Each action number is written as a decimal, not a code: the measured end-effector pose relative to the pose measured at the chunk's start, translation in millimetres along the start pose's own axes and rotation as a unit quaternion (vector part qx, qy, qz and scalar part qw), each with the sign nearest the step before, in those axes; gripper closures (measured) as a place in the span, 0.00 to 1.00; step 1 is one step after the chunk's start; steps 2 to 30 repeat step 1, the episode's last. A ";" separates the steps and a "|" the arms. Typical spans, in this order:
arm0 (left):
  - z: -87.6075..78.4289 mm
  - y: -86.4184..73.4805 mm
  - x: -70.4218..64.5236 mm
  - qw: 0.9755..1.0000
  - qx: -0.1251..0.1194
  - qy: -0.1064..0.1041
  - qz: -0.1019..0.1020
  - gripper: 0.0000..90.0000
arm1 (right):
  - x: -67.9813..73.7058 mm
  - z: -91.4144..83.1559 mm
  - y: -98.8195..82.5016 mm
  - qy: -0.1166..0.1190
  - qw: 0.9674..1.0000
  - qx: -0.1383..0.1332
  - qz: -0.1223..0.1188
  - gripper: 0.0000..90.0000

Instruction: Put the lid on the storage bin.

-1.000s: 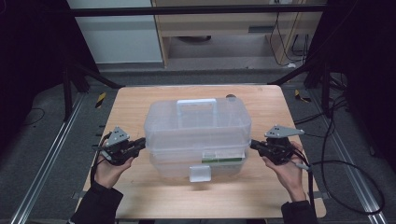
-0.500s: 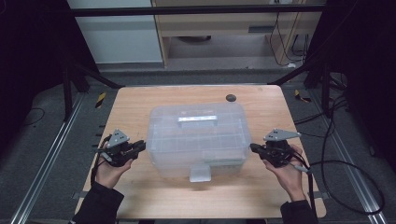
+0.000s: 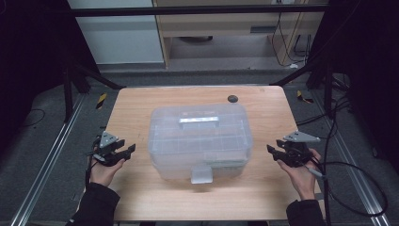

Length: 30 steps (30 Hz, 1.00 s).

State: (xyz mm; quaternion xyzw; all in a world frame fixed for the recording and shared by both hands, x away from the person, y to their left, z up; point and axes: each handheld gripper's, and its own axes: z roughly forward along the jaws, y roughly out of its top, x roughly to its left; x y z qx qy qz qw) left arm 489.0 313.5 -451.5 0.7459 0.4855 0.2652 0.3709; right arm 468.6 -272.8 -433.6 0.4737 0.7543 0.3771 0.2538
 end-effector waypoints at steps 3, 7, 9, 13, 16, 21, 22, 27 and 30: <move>1.1 -2.2 2.9 1.000 0.002 0.007 -0.001 0.48 | -2.5 0.9 -2.2 -0.002 1.000 -0.005 0.003 0.53; 1.1 -2.2 2.9 1.000 0.002 0.007 -0.001 0.48 | -2.5 0.9 -2.2 -0.002 1.000 -0.005 0.003 0.53; 1.1 -2.2 2.9 1.000 0.002 0.007 -0.001 0.48 | -2.5 0.9 -2.2 -0.002 1.000 -0.005 0.003 0.53; 1.1 -2.2 2.9 1.000 0.002 0.007 -0.001 0.48 | -2.5 0.9 -2.2 -0.002 1.000 -0.005 0.003 0.53; 1.1 -2.2 2.9 1.000 0.002 0.007 -0.001 0.48 | -2.5 0.9 -2.2 -0.002 1.000 -0.005 0.003 0.53; 1.1 -2.2 2.9 1.000 0.002 0.007 -0.001 0.48 | -2.5 0.9 -2.2 -0.002 1.000 -0.005 0.003 0.53; 1.1 -2.2 2.9 1.000 0.002 0.007 -0.001 0.48 | -2.5 0.9 -2.2 -0.002 1.000 -0.005 0.003 0.53; 1.1 -2.2 2.9 1.000 0.002 0.007 -0.001 0.48 | -2.5 0.9 -2.2 -0.002 1.000 -0.005 0.003 0.53; 1.1 -2.2 2.9 1.000 0.002 0.007 -0.001 0.48 | -2.5 0.9 -2.2 -0.002 1.000 -0.005 0.003 0.53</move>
